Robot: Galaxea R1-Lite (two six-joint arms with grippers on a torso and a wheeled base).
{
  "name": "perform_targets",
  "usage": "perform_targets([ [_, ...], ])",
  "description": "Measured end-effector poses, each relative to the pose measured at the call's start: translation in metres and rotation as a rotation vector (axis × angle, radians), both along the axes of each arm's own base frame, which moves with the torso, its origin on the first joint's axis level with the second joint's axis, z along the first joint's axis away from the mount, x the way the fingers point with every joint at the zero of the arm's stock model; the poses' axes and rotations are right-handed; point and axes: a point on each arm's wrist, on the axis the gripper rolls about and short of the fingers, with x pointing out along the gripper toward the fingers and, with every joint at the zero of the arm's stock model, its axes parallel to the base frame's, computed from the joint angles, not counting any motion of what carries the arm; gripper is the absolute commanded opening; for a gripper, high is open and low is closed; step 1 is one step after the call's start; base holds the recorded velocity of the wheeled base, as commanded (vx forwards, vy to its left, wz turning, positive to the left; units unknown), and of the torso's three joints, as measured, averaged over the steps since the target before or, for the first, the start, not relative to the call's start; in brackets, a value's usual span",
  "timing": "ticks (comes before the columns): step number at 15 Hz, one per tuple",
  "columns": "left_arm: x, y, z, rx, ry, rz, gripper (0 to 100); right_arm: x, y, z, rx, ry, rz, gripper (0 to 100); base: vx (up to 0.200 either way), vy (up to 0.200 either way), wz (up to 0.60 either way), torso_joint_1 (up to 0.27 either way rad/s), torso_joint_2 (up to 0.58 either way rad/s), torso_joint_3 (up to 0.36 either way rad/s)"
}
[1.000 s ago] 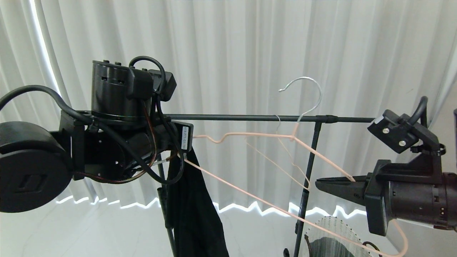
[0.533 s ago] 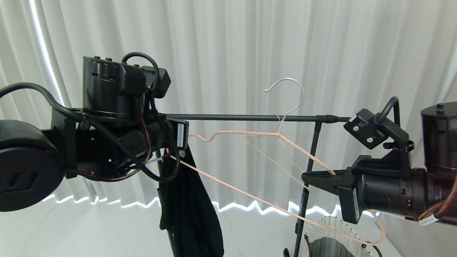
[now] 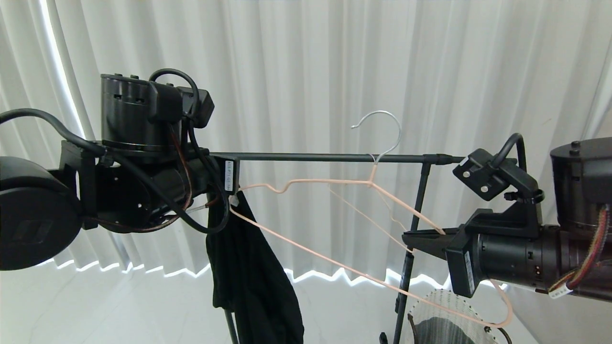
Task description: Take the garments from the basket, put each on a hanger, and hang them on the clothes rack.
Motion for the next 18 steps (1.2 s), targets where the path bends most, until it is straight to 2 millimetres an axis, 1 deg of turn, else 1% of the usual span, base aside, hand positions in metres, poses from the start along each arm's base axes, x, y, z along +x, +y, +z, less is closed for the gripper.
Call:
perform_targets([
  [3, 0.000, 0.001, 0.000, 0.000, 0.000, 0.004, 0, 0.004, -0.003, 0.000, -0.003, -0.001, -0.021, 0, 0.000, 0.000, 0.00, 0.000, 0.00, 0.000],
  [6, -0.001, -0.001, -0.001, -0.001, 0.002, -0.005, 0, 0.006, -0.001, -0.002, -0.006, 0.002, -0.018, 0, 0.000, 0.000, 0.00, 0.000, 0.00, 0.000],
  [10, -0.001, -0.006, -0.002, -0.001, 0.004, -0.018, 0, 0.003, 0.013, -0.006, -0.012, 0.005, 0.028, 0, 0.000, 0.000, 0.00, 0.000, 0.00, 0.000],
  [15, -0.003, -0.008, -0.002, -0.003, 0.004, -0.027, 0, 0.014, 0.026, -0.004, 0.002, -0.035, -0.018, 0, 0.000, 0.000, 0.00, 0.000, 0.00, 0.000],
  [18, -0.007, -0.014, 0.000, -0.006, -0.003, -0.046, 0, 0.016, 0.033, -0.009, -0.011, -0.027, -0.008, 0, 0.000, 0.000, 0.00, 0.000, 0.00, 0.000],
])
